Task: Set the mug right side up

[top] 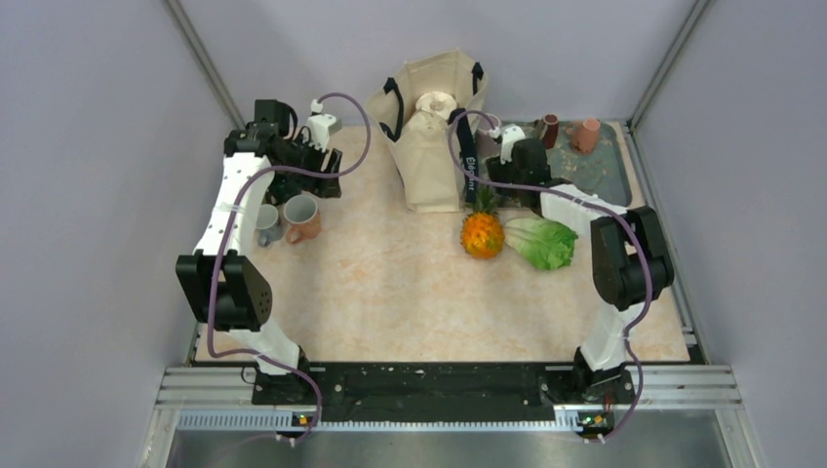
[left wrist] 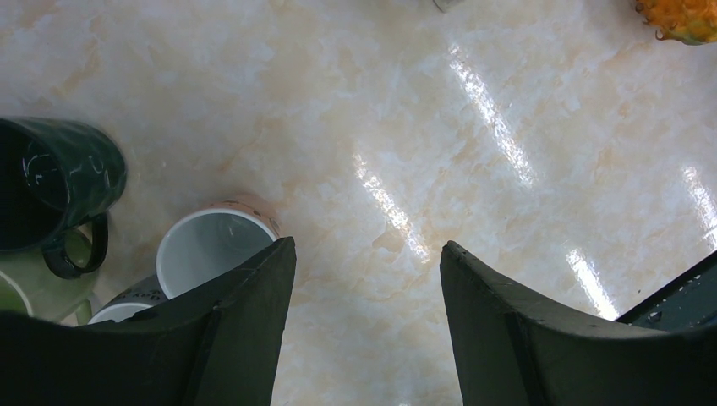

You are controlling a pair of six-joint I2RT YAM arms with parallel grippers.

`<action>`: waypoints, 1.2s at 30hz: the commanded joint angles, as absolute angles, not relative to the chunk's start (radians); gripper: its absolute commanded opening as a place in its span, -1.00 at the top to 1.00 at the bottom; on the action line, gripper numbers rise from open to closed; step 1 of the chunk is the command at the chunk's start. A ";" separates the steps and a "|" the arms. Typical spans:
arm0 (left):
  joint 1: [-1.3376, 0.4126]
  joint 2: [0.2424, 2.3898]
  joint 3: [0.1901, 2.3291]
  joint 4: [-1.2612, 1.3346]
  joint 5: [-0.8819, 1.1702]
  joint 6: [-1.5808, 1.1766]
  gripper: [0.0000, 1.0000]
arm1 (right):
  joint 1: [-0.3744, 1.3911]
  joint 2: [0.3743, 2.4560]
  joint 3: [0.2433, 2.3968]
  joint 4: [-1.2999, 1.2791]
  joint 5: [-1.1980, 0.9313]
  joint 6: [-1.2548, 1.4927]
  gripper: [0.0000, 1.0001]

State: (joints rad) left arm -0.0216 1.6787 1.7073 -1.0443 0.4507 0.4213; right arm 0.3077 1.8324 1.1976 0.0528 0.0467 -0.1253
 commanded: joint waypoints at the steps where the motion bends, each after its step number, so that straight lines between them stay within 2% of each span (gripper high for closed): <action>1: -0.025 1.672 1.712 -1.016 0.446 0.432 -0.37 | 0.279 1.734 1.248 0.022 -0.032 -0.085 -0.26; 5: -0.025 1.666 1.710 -1.017 0.445 0.434 -0.37 | 0.152 1.714 1.256 0.047 -0.147 0.101 -0.48; 6: -0.025 1.667 1.710 -1.017 0.445 0.434 -0.37 | 0.112 1.725 1.264 0.047 -0.159 0.162 -0.75; 7: -0.025 1.666 1.710 -1.017 0.445 0.434 -0.37 | 0.087 1.743 1.274 0.046 -0.172 0.194 -0.92; 8: -0.025 1.666 1.710 -1.017 0.445 0.434 -0.37 | 0.067 1.759 1.283 0.049 -0.185 0.219 -0.97; 14: -0.026 1.665 1.709 -1.020 0.434 0.435 -0.37 | 0.012 1.862 1.347 0.073 -0.240 0.303 -0.92; 22: -0.027 1.654 1.692 -1.018 0.420 0.446 -0.37 | -0.040 1.962 1.361 0.087 -0.390 0.410 -0.48; 24: -0.025 1.654 1.691 -1.017 0.421 0.446 -0.36 | -0.047 1.981 1.364 0.091 -0.436 0.419 -0.30; 28: -0.027 1.653 1.693 -1.018 0.420 0.446 -0.37 | -0.048 1.999 1.387 0.089 -0.523 0.416 0.29; 31: -0.025 1.651 1.695 -1.017 0.422 0.446 -0.36 | -0.048 1.988 1.390 0.074 -0.521 0.395 0.87; 32: -0.025 1.648 1.694 -1.017 0.423 0.447 -0.37 | -0.048 1.977 1.389 0.069 -0.513 0.382 1.00; 36: -0.026 1.639 1.692 -1.018 0.423 0.450 -0.37 | -0.048 1.903 1.375 0.041 -0.467 0.312 1.00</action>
State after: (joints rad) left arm -0.0219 1.6783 1.6917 -1.0416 0.4175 0.4393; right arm -0.0368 1.9827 1.3724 0.0803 -0.5209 0.4137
